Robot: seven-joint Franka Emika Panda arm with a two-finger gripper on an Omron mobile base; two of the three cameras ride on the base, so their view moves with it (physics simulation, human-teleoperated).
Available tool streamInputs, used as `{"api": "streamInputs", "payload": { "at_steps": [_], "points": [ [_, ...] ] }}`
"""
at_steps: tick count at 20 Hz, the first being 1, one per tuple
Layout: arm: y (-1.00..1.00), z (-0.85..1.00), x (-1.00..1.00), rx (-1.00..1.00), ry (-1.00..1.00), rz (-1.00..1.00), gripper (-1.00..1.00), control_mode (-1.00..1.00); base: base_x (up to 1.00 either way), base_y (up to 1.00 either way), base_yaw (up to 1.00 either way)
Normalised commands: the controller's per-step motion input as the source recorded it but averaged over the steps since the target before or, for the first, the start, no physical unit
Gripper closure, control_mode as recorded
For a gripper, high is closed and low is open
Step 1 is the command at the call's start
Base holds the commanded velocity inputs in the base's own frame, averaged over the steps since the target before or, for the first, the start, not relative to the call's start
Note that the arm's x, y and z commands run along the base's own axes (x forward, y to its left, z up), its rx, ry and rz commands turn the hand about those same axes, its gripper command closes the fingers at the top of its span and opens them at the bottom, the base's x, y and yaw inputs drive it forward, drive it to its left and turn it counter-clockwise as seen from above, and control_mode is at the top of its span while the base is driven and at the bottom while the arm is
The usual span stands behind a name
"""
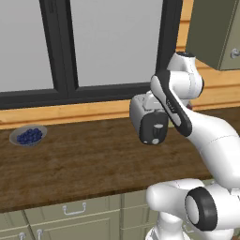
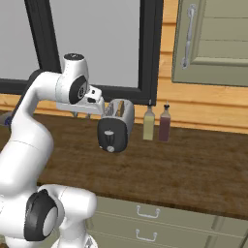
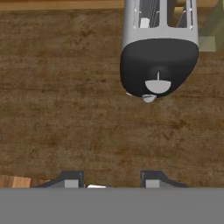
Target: Start the toaster. Once the lever pops up, take the bread to the plate on the dining counter.
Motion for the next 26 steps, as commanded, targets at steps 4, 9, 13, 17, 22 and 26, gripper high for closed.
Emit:
{"api": "streamInputs", "payload": {
  "at_steps": [4, 9, 13, 17, 22, 26],
  "points": [
    [-0.08, 0.0, 0.0, 0.01, -0.03, 0.0, -1.0, -1.0, 0.0, 0.0, 0.0],
    [-0.21, -0.05, 0.0, 0.01, -0.06, 0.0, -1.0, -1.0, 0.0, 0.0, 0.0],
    [-0.28, -0.19, 0.0, 0.0, -0.04, 0.0, -1.0, -1.0, 0.0, 0.0, 0.0],
    [-0.33, -0.3, 0.02, 0.0, 0.0, 0.0, -1.0, -1.0, 0.0, 0.0, 0.0],
    [-0.29, -0.29, 0.09, 0.0, 0.0, 0.0, -1.0, -1.0, 0.0, 0.0, 0.0],
    [-0.09, -0.24, 0.25, 0.0, 0.0, 0.0, 1.0, -1.0, 0.0, 0.0, 0.0]
  ]
}}
